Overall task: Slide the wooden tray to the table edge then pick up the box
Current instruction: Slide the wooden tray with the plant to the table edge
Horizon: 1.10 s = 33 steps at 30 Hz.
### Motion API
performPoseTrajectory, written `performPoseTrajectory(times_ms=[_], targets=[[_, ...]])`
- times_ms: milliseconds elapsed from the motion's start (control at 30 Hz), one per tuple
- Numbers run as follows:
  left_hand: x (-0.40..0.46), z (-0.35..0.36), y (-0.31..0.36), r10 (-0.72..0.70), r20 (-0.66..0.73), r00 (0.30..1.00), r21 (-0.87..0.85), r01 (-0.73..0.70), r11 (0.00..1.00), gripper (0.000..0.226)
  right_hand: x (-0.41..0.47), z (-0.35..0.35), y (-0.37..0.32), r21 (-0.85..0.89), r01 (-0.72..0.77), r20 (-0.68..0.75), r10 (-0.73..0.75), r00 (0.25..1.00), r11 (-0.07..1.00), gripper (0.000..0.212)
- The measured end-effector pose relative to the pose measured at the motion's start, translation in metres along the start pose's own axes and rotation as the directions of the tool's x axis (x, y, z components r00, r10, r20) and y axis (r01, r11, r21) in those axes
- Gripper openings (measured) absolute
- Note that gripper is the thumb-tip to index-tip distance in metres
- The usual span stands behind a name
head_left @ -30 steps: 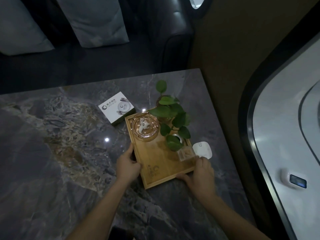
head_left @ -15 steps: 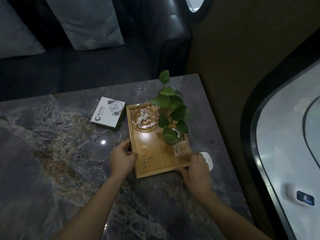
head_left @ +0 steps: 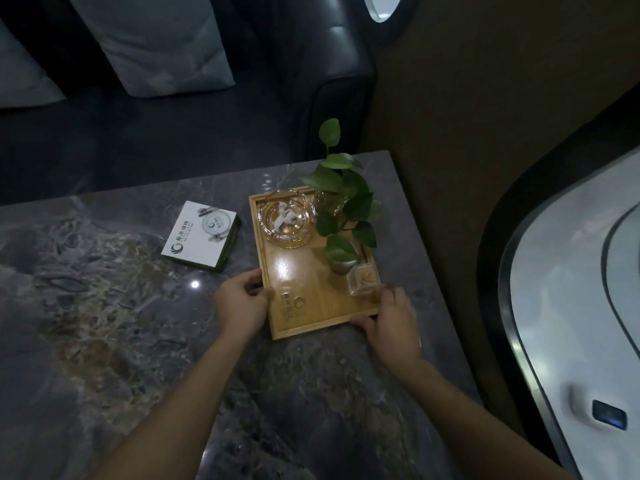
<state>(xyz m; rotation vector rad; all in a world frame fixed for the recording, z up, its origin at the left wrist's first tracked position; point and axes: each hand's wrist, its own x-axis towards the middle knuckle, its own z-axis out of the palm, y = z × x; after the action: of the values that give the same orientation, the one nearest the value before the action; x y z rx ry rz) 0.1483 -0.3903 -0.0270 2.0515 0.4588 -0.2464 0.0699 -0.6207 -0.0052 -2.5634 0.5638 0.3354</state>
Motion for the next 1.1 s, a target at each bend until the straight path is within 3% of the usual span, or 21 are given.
performPoseTrajectory(times_ms=[867,1100], targets=[[-0.006,0.064,0.032,0.104,0.132,0.986,-0.062,-0.096,0.993,0.036,0.017,-0.036,0.052,0.002,-0.106,0.006,0.106,0.994,0.994,0.078],[-0.013,0.073,0.045,0.138,0.175,0.975,-0.059,-0.129,0.990,0.048,0.014,-0.037,0.061,0.026,-0.160,-0.016,0.160,0.987,0.987,0.078]])
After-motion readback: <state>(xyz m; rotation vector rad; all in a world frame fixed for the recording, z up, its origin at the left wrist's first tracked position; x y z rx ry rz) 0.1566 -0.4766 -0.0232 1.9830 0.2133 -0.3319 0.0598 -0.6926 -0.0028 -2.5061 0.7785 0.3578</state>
